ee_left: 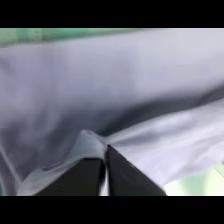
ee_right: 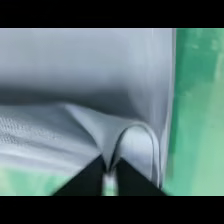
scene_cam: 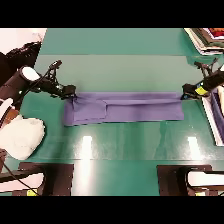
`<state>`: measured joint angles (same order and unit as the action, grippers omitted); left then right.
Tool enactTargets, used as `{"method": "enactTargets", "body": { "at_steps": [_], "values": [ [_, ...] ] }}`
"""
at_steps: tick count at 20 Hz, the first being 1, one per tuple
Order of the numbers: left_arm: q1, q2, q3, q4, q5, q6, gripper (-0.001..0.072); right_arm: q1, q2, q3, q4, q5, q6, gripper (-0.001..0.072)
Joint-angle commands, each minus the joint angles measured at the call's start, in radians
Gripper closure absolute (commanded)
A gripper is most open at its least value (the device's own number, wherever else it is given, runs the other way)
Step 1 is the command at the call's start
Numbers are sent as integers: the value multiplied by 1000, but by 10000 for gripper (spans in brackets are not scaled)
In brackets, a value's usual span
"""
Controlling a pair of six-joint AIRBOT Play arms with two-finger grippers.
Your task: Fold the shirts.
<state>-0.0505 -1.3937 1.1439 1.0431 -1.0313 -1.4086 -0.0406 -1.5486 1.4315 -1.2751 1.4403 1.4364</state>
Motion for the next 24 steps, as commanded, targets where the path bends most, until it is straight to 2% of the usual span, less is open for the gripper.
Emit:
{"method": "enactTargets", "body": {
  "at_steps": [1, 2, 5, 6, 7, 8, 9, 12, 16, 21, 23, 24],
  "values": [
    [0, -54, 47, 0, 21, 3, 126, -25, -131, 151, 116, -23, -5, 321],
    [0, -52, 62, 1, 6, 3, 85, -39, -144, 182, 132, -21, -9, 321],
    [0, -42, 124, 0, -84, 3, 87, -108, -150, 203, 142, 73, -84, 323],
    [0, -41, 140, -6, -114, 3, 131, -134, -150, 183, 154, 119, -126, 324],
    [0, -41, 146, -27, -139, 4, 364, -161, -150, 154, 159, 150, -158, 324],
    [-2, -41, 146, -45, -151, 5, 566, -188, -150, 116, 159, 158, -167, 324],
    [-6, -42, 146, -56, -158, 21, 663, -216, -150, 69, 159, 146, -167, 324],
    [-47, -42, 146, -63, -151, 29, 675, -291, -153, -77, 240, 87, -233, 321],
    [-142, -43, 146, -64, -51, 23, 676, -323, -155, -220, 393, -31, -305, 321],
    [-266, -101, 147, -127, 72, 2, 676, -258, -156, -280, 443, -81, -357, 333],
    [-316, -151, 177, -175, 111, 2, 676, -224, -156, -277, 445, -77, -371, 481],
    [-344, -185, 212, -177, 107, 2, 676, -211, -153, -277, 446, -70, -385, 597]
  ]
}}
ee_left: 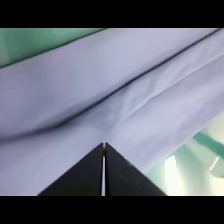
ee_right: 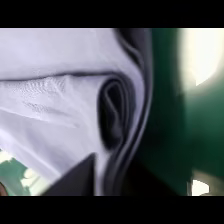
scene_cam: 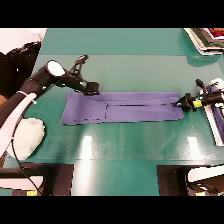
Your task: Fold the shirts.
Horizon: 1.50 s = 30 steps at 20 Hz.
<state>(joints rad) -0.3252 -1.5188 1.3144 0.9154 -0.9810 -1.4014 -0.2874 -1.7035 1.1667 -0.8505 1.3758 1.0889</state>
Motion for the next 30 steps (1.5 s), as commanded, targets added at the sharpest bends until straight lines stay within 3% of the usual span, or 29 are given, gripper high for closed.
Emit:
{"method": "enactTargets", "body": {
  "at_steps": [1, 5, 8, 14, 25, 30],
  "values": [
    [-96, -93, 79, -49, 47, -5, 676, 47, 9, -13, 21, -1, -50, 694],
    [-192, -222, 218, -49, 27, -7, 676, 57, 127, -13, 22, 10, -37, 695],
    [-241, -302, 278, -49, 30, -42, 676, 63, 255, 32, 23, 40, 106, 695],
    [-275, -374, 291, -61, 27, -60, 676, 217, 347, 301, 21, 110, 233, 695],
    [-275, -374, 291, -60, 102, -61, 676, 550, 346, 467, 55, 13, 256, 695],
    [-230, -359, 294, -29, 43, -59, 677, 633, 346, 467, 83, -75, 253, 695]
  ]
}}
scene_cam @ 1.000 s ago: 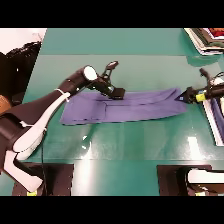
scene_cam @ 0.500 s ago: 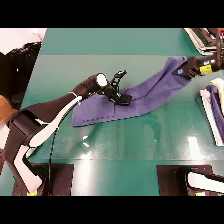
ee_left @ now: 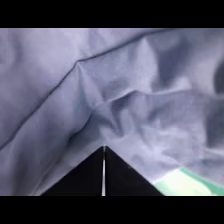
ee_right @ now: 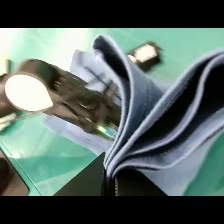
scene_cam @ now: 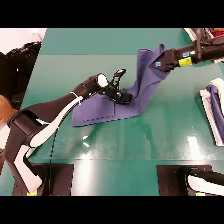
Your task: Fold the shirts.
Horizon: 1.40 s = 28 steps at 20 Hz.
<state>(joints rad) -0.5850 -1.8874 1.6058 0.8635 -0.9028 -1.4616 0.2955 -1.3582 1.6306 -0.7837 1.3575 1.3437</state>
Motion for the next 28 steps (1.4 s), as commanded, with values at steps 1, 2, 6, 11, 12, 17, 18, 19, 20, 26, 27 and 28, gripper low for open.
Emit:
{"method": "enactTargets", "body": {
  "at_steps": [1, 2, 6, 11, 12, 17, 18, 19, 20, 26, 27, 28],
  "values": [
    [58, 24, 2, 30, -58, 1, 677, 64, 0, 3, 16, -71, -2, 695],
    [95, 49, 3, 46, -83, -2, 677, 83, -2, 3, 20, -88, -3, 695],
    [273, 211, 2, 195, -132, -6, 677, 201, -50, 3, 84, -174, -66, 695],
    [517, 452, 2, 369, -197, -5, 676, 449, -221, 10, 270, -388, -266, 694],
    [561, 492, 2, 372, -209, -5, 676, 507, -273, 29, 265, -432, -280, 693],
    [675, 588, 2, 372, -250, -4, 676, 650, -505, 245, 263, -399, -305, 188],
    [680, 590, 2, 374, -261, 0, 676, 643, -515, 274, 248, -355, -302, 191],
    [680, 590, 2, 372, -275, 3, 676, 626, -512, 291, 203, -315, -265, 195],
    [680, 590, 1, 371, -288, 3, 676, 600, -500, 295, 146, -274, -222, 239],
    [680, 590, 1, 368, -324, 3, 676, 322, -330, 59, -171, -141, -48, 265],
    [680, 590, 1, 367, -323, 3, 676, 268, -302, -4, -187, -137, -27, 265],
    [680, 590, 1, 367, -323, 3, 676, 213, -274, -73, -185, -139, -26, 264]
  ]
}}
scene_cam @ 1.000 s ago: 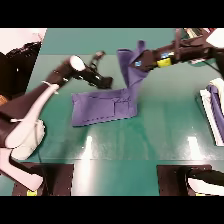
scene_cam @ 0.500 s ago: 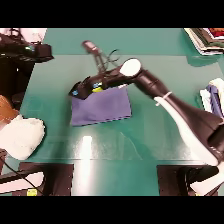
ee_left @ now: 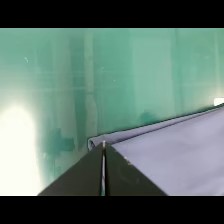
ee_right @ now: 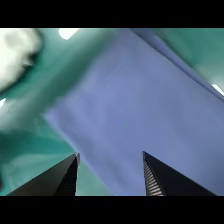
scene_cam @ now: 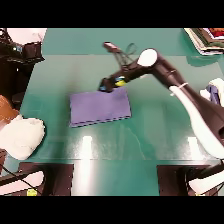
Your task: Fold the shirts.
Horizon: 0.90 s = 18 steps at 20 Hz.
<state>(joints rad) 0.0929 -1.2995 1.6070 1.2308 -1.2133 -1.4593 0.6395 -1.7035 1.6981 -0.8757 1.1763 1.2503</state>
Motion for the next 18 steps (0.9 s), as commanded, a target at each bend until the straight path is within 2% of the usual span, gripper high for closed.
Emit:
{"method": "enactTargets", "body": {
  "at_steps": [1, 2, 3, 4, 8, 12, 15, 17, 18],
  "values": [
    [2, 2, 0, 0, -13, 1, 675, -182, 93, -207, -92, 34, 70, 257],
    [2, 2, 0, 0, -13, 1, 676, -223, 102, -259, -85, 34, 70, 212],
    [2, 2, 0, -3, -13, 1, 676, -262, 102, -304, -76, 38, 80, 104],
    [2, 2, 0, -6, -13, 1, 676, -292, 97, -346, -45, 37, 91, 62],
    [0, -5, 0, -22, -2, 1, 676, -327, 16, -447, 199, 16, 90, 59],
    [0, -7, 0, -35, 1, 1, 676, -251, -106, -396, 308, 11, 59, 63],
    [0, -7, 0, -35, 1, 1, 675, -171, -198, -280, 338, 3, 58, 104],
    [0, -7, 0, -38, -2, 1, 676, -125, -249, -204, 352, 2, 58, 223],
    [0, -7, 0, -43, -5, 1, 676, -108, -268, -171, 358, 2, 58, 311]
  ]
}}
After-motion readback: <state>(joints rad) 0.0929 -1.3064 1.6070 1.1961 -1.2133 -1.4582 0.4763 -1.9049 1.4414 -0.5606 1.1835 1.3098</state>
